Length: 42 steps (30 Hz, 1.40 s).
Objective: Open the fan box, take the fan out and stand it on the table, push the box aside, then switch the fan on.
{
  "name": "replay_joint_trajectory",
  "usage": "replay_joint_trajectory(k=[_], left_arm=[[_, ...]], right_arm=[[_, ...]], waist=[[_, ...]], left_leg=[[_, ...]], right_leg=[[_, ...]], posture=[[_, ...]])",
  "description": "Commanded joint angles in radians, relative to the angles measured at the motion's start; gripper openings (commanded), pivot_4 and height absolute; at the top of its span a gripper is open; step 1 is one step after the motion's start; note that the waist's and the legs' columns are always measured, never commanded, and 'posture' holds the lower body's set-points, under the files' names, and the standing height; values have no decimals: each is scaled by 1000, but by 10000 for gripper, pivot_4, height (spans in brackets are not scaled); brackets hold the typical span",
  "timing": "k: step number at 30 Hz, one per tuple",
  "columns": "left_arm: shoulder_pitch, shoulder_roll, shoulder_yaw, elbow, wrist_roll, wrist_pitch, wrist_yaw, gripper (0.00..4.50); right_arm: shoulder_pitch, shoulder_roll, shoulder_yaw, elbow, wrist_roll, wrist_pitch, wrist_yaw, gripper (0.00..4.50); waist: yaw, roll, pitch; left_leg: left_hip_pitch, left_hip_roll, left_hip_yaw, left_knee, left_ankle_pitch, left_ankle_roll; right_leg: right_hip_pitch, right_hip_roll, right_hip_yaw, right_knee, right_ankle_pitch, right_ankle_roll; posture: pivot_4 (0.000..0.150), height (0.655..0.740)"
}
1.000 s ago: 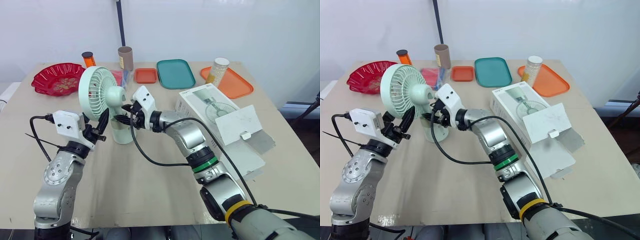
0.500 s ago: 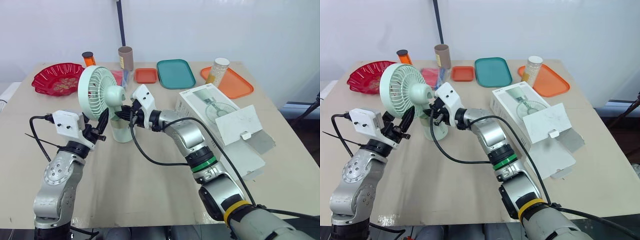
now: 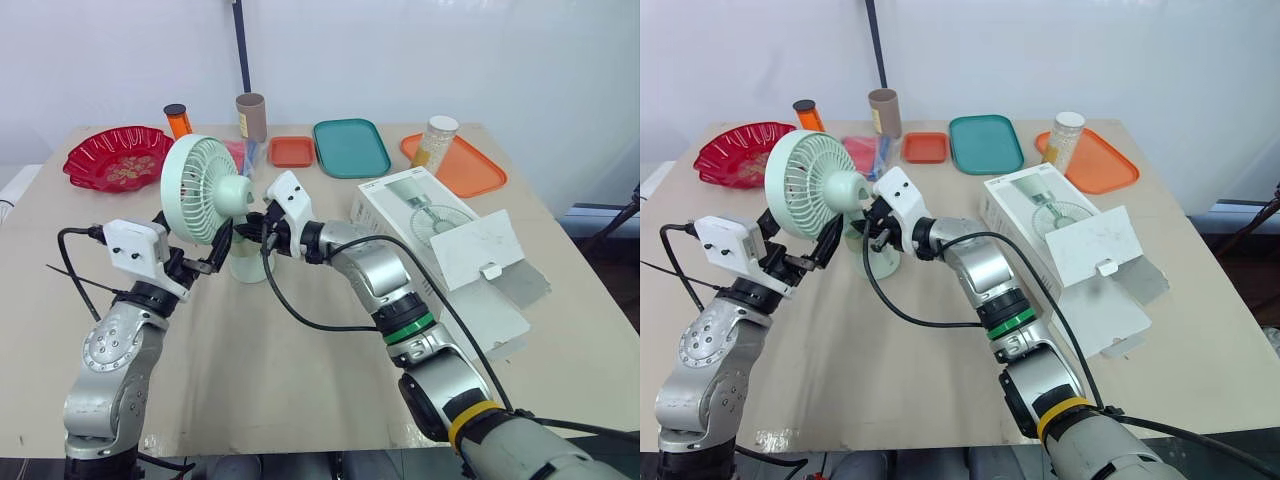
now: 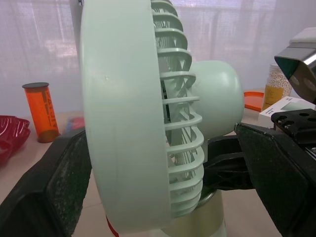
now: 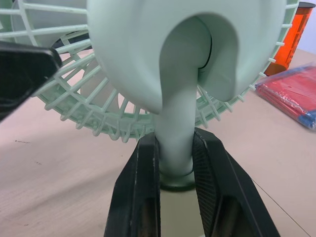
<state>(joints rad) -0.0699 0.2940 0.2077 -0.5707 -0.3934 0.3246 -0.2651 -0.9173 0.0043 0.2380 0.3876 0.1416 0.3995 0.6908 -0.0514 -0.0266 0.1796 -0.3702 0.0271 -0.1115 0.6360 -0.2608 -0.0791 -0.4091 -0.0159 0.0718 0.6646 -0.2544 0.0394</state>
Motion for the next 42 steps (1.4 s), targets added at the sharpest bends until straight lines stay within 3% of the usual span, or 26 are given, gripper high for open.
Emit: replay_joint_trajectory(k=[1, 6, 11, 17, 21, 22, 23, 25, 30, 42], left_arm=[[39, 33, 74, -77, -46, -28, -30, 44706], [98, 107, 237, -127, -235, 27, -75, 44706], [105, 197, 373, -44, -352, 64, -107, 44706], [110, 264, 395, 90, -409, 46, -263, 27359], [101, 284, 305, 191, -357, 13, -398, 11046], [92, 285, 277, 211, -347, 9, -422, 11046], [83, 283, 251, 227, -337, 3, -442, 4533], [71, 270, 182, 254, -313, -6, -487, 963], [43, 246, 51, 316, -242, -45, -553, 963], [56, 274, -61, 331, -219, -9, -677, 963]], right_arm=[[-36, -3, -28, 3, 6, -21, -3, 3386], [-50, -24, -47, 22, 17, -24, 11, 3386], [-43, -64, -87, -15, 70, 19, 53, 3386], [15, -179, -127, -191, 171, 136, 151, 3386], [113, -280, -163, -417, 287, 272, 214, 3386], [135, -297, -174, -468, 319, 305, 223, 3386], [155, -310, -181, -511, 342, 328, 230, 3386], [203, -325, -178, -592, 382, 365, 238, 3386], [313, -354, -112, -712, 395, 354, 258, 3386], [429, -360, -34, -695, 344, 211, 249, 3386]], waist=[[0, 0, 0], [0, 0, 0], [3, 0, 0], [2, 1, 1], [-4, 1, 1], [-9, 2, 1], [-9, 2, 1], [-7, 2, 2], [-4, 2, 1], [-8, 2, 1]], left_leg=[[0, 0, 0, 0, 0, 0], [0, 0, 0, 0, 0, 0], [0, 0, 0, 0, 0, 0], [-1, 0, -1, 0, 0, 0], [-1, 0, -1, -1, 0, 0], [-1, 0, -1, -1, 0, 0], [-1, 1, -1, -1, 0, 0], [-1, 1, -1, -1, 0, 0], [-1, 0, -1, -1, 0, 0], [0, 1, 0, -1, 0, 0]], right_leg=[[0, 0, 0, 0, 0, 0], [0, 0, 0, 0, 0, 0], [1, 0, 0, 0, 0, 0], [0, 0, -1, -1, -1, 0], [-1, 0, -1, -1, -1, 0], [0, 0, -1, -1, -1, 0], [-1, 1, -1, -1, -1, -1], [0, 1, -1, -1, -1, -1], [0, 1, -1, -1, -1, 0], [0, 1, 0, -1, -2, 0]], posture=[[1500, 7400], [1500, 7400], [1500, 7400], [1500, 7400], [1500, 7400], [1500, 7400], [1500, 7400], [1500, 7400], [1500, 7400], [1500, 7400]])
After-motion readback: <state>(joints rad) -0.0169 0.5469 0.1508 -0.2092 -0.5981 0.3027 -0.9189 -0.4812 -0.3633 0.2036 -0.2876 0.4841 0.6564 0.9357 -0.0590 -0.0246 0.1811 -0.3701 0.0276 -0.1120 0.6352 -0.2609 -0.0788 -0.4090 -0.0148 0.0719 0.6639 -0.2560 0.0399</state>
